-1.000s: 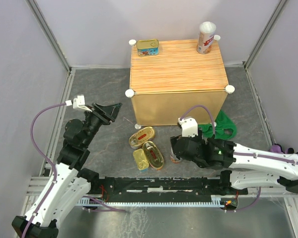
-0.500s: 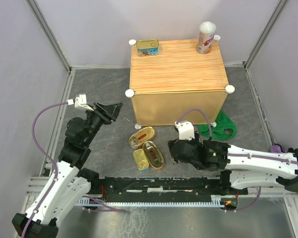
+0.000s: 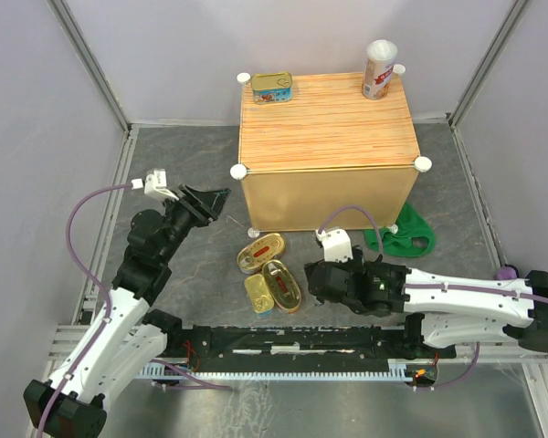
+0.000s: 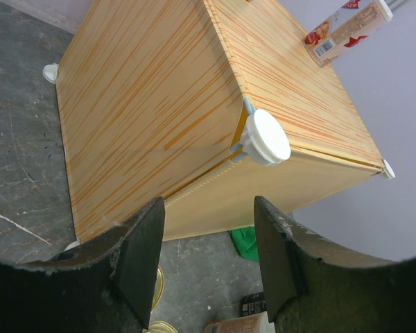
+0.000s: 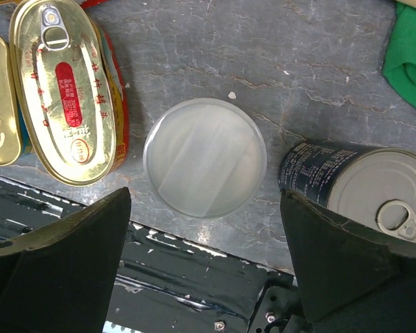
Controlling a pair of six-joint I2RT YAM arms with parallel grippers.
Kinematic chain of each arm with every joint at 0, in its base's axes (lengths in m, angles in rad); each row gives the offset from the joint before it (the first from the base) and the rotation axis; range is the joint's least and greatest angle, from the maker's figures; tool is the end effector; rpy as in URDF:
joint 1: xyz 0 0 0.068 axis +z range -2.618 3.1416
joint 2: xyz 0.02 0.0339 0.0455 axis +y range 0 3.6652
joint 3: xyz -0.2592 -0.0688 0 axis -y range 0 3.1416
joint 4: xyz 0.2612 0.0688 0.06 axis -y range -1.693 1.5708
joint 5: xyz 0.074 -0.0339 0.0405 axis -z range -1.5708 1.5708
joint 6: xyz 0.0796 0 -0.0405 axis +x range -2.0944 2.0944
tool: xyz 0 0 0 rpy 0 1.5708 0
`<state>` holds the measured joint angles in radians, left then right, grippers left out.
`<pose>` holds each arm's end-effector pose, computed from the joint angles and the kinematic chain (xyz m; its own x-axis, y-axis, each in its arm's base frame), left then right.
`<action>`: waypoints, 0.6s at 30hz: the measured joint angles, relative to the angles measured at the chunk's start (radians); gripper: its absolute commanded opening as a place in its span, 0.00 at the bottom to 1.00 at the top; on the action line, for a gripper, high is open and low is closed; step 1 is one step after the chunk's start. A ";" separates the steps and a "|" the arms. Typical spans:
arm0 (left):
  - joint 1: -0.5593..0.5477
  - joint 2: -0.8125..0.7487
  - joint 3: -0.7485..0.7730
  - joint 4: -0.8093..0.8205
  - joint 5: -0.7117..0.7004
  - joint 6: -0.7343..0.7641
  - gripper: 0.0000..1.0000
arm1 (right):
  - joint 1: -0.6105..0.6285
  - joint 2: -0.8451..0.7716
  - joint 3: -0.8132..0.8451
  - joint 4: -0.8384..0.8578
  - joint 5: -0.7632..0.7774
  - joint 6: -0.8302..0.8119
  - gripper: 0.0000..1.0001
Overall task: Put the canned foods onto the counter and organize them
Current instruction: Pick up the canned food from the center of the board.
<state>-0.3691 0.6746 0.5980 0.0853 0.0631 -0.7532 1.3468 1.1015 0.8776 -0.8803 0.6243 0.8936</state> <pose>0.2183 -0.0898 0.3166 -0.2806 -0.6234 -0.7299 0.3111 0.6603 -0.6836 0.0971 0.2170 0.2214 -0.6953 -0.2054 -0.6887 -0.3045 0.9522 0.0235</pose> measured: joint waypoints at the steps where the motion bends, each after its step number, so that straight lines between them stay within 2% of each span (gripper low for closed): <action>1: 0.000 0.003 0.000 0.000 0.000 0.000 0.61 | 0.000 0.002 -0.005 0.005 0.000 0.000 0.97; 9: -0.004 0.016 0.000 0.002 0.000 0.000 0.61 | -0.003 0.039 -0.024 0.037 -0.002 -0.002 0.99; 18: -0.004 0.047 0.000 0.021 0.000 0.001 0.61 | -0.063 0.050 -0.080 0.111 -0.042 -0.023 0.97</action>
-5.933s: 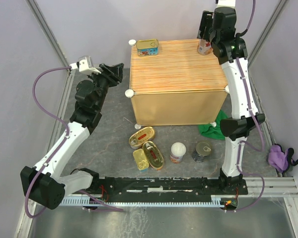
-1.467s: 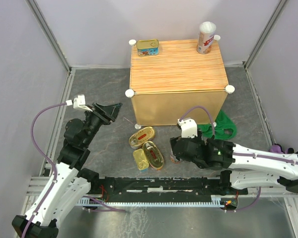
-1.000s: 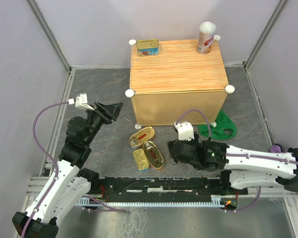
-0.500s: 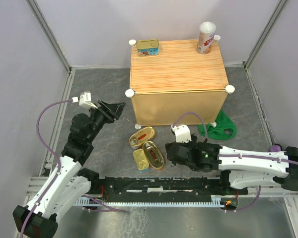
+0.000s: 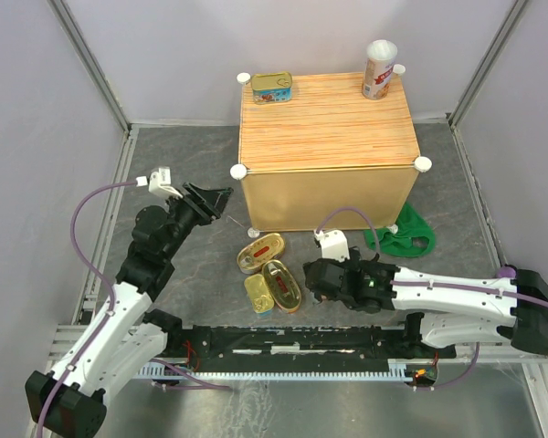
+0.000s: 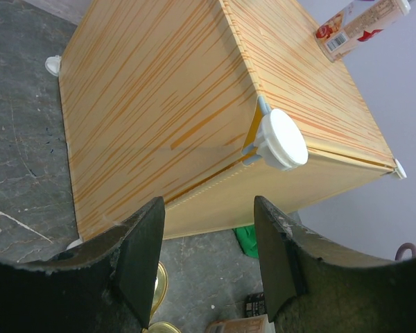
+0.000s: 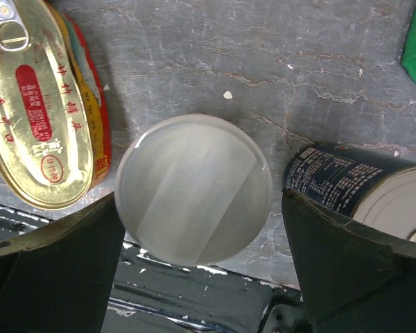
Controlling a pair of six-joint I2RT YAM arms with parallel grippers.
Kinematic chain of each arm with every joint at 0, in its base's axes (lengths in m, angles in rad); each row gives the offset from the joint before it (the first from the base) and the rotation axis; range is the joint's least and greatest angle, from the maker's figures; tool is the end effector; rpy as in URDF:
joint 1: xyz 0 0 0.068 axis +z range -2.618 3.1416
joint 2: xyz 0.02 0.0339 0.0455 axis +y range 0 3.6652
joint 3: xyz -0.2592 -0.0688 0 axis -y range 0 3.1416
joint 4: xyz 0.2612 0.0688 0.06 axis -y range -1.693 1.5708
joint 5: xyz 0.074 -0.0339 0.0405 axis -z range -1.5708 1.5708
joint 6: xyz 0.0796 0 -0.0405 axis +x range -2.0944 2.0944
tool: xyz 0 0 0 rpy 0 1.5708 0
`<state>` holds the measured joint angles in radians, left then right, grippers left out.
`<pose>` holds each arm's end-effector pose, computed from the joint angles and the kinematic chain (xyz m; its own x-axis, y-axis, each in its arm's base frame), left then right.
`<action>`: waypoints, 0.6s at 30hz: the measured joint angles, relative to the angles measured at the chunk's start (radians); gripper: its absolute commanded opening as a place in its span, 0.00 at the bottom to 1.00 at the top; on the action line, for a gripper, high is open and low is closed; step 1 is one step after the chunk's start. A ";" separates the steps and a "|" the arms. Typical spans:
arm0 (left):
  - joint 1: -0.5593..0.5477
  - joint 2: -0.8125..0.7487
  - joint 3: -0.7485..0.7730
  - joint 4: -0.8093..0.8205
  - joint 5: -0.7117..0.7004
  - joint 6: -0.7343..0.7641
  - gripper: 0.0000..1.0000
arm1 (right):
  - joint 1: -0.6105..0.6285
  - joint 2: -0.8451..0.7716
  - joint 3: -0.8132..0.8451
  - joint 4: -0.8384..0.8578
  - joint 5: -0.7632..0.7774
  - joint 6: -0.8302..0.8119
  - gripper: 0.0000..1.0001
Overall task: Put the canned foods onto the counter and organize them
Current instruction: Pick up the canned food from the center of the board.
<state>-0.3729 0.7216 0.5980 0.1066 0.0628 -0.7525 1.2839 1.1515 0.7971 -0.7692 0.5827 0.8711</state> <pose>0.2267 -0.0941 0.3095 -0.3000 -0.6151 -0.7291 0.2973 0.6660 -0.6841 0.1102 0.2188 0.1892 -0.7255 -0.2016 -0.6581 -0.2772 0.9608 0.0113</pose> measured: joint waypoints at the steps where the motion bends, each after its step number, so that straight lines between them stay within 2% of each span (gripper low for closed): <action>1: 0.000 0.003 0.000 0.000 0.000 0.000 0.61 | -0.007 0.000 -0.008 0.010 -0.003 -0.005 0.96; 5: 0.000 0.016 0.000 0.000 0.000 0.000 0.61 | -0.031 0.000 -0.026 0.045 -0.022 -0.025 0.91; 18: 0.000 0.038 0.000 0.021 0.000 0.000 0.61 | -0.055 0.010 -0.037 0.133 -0.045 -0.087 0.54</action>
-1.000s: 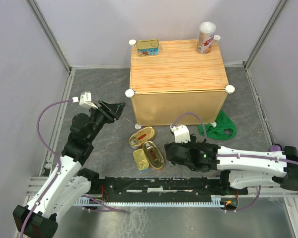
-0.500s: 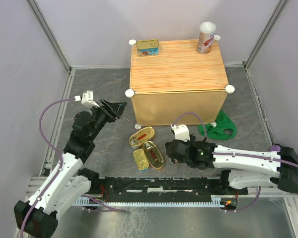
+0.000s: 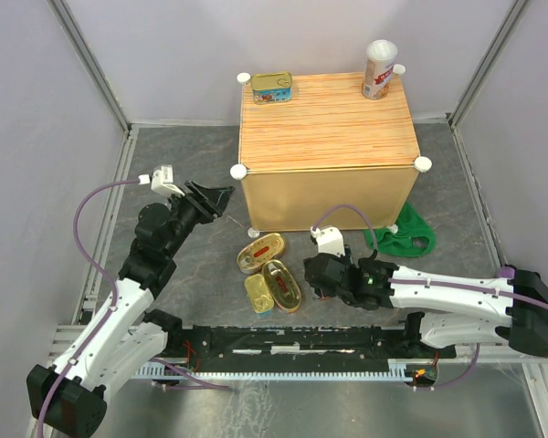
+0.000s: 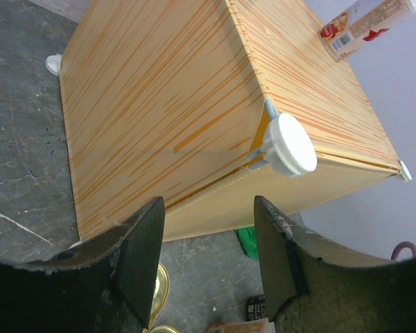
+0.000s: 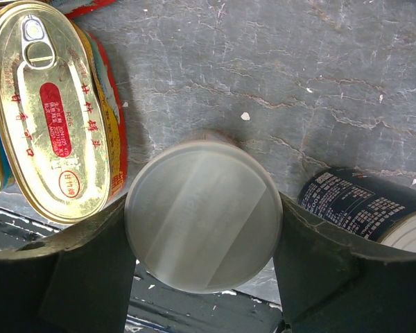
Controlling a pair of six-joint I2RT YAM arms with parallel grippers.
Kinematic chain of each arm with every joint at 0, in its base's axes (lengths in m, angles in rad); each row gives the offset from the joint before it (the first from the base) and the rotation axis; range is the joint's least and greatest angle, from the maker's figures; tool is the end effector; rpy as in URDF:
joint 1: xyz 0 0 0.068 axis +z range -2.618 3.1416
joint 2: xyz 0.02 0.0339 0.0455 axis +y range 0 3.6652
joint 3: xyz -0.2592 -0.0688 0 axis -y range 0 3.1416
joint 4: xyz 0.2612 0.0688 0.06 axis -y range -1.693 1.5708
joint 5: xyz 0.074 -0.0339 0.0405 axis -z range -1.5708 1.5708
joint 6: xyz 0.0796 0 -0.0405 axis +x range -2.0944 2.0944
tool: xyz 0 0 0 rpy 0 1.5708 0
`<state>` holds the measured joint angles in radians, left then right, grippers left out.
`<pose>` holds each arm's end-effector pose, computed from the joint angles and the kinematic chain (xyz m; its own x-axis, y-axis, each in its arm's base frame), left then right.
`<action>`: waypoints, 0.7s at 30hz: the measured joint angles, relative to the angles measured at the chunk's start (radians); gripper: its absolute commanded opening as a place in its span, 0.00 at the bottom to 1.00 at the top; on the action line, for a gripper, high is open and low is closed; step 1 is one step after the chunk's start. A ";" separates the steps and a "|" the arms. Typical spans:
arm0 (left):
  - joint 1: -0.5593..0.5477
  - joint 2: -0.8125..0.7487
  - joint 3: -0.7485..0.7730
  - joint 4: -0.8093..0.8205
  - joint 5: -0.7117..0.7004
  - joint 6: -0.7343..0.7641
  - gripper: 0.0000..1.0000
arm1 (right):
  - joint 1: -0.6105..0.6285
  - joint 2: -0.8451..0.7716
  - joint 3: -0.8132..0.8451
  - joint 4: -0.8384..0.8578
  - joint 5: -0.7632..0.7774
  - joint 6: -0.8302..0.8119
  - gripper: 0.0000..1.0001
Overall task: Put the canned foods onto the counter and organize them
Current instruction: Pick up the canned food from the center of the board.
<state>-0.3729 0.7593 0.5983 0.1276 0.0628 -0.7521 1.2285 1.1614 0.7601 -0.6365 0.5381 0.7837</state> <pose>0.2336 -0.0968 0.3042 -0.3110 -0.6105 -0.7284 0.2869 0.6704 -0.6843 0.1234 0.2247 0.1819 -0.7141 -0.1980 -0.6715 -0.3069 0.9506 0.0460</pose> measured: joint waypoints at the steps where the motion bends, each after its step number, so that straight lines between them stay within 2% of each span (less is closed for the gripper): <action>1: 0.000 0.000 0.000 0.003 0.000 0.000 0.61 | 0.000 -0.002 -0.002 0.002 0.000 -0.002 0.52; 8: 0.000 -0.001 0.000 0.016 0.000 0.000 0.61 | 0.000 -0.005 -0.004 0.006 -0.002 -0.016 0.39; 21: -0.005 -0.014 0.000 0.045 -0.001 -0.001 0.61 | 0.000 -0.075 -0.024 -0.019 -0.003 -0.072 0.33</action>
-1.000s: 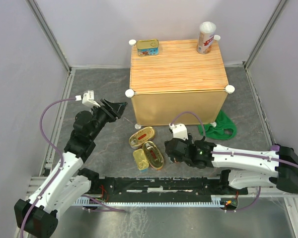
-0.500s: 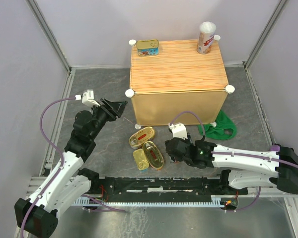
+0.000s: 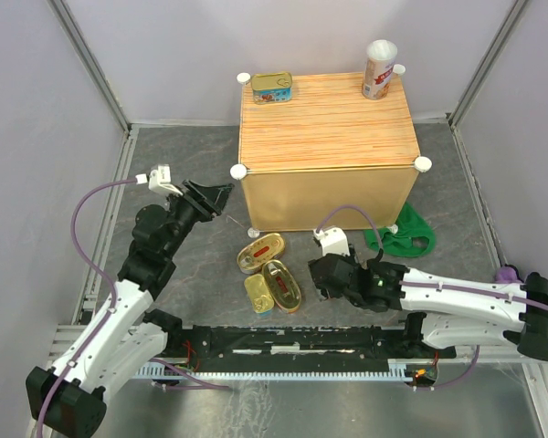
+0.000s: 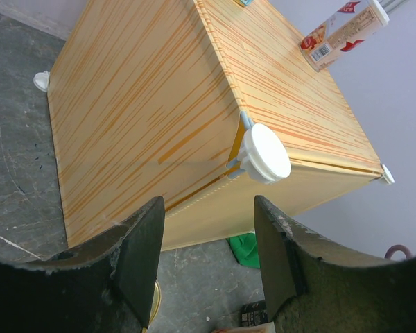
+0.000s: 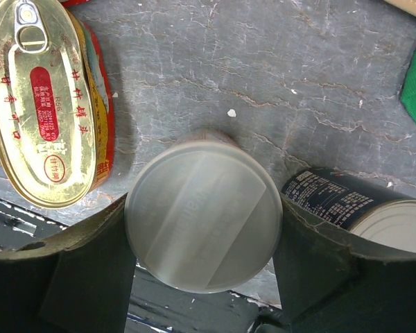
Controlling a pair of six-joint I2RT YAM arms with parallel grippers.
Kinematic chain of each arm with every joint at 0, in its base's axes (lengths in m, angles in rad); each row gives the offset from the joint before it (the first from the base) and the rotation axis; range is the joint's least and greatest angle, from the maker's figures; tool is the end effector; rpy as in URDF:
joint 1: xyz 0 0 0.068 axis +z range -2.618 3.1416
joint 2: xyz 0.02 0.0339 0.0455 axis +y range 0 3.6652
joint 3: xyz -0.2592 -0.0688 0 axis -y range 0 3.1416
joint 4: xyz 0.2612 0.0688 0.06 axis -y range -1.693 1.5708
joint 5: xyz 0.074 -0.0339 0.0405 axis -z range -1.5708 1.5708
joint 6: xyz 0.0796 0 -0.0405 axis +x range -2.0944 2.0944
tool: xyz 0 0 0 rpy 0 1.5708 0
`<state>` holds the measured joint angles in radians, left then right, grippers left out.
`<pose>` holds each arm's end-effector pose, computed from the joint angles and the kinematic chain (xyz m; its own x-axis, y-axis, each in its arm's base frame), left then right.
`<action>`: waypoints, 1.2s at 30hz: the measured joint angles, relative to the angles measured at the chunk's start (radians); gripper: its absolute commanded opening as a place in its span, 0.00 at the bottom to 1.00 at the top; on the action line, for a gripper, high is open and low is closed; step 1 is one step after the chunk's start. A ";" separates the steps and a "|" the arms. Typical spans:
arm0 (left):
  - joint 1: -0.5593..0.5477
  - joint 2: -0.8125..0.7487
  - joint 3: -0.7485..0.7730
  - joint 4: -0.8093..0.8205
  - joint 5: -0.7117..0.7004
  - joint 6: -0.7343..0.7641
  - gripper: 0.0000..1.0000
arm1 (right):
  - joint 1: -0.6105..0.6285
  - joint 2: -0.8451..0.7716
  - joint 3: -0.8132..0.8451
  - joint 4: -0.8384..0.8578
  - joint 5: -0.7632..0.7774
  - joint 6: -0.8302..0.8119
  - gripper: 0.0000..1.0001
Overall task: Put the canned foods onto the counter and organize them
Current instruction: Pick up the canned food from the center of the board.
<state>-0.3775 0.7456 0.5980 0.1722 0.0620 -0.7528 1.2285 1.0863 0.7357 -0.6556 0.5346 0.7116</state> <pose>0.2307 -0.0968 0.3141 -0.2742 -0.6253 -0.7306 0.3261 0.6542 -0.6824 0.1192 0.2138 0.1891 -0.6843 -0.2464 -0.6863 -0.3594 0.9329 0.0235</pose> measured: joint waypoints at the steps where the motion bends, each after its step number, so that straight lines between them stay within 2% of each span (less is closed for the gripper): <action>1: -0.001 0.001 0.000 0.002 0.000 0.000 0.61 | 0.000 -0.001 0.000 0.000 0.001 -0.004 0.32; 6: -0.005 0.003 0.000 0.003 -0.001 0.000 0.61 | 0.011 0.000 0.015 -0.021 0.008 -0.035 0.30; 25: -0.005 -0.019 0.000 0.002 -0.008 0.000 0.61 | 0.037 0.015 0.265 -0.131 0.015 -0.135 0.23; 36: -0.005 -0.021 0.000 0.001 -0.013 0.000 0.61 | 0.046 0.097 0.525 -0.204 -0.016 -0.224 0.21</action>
<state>-0.3820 0.7246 0.5980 0.1734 0.0490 -0.7528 1.2747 1.1831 1.2602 -0.8597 0.5190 0.4881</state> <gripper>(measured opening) 0.609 0.743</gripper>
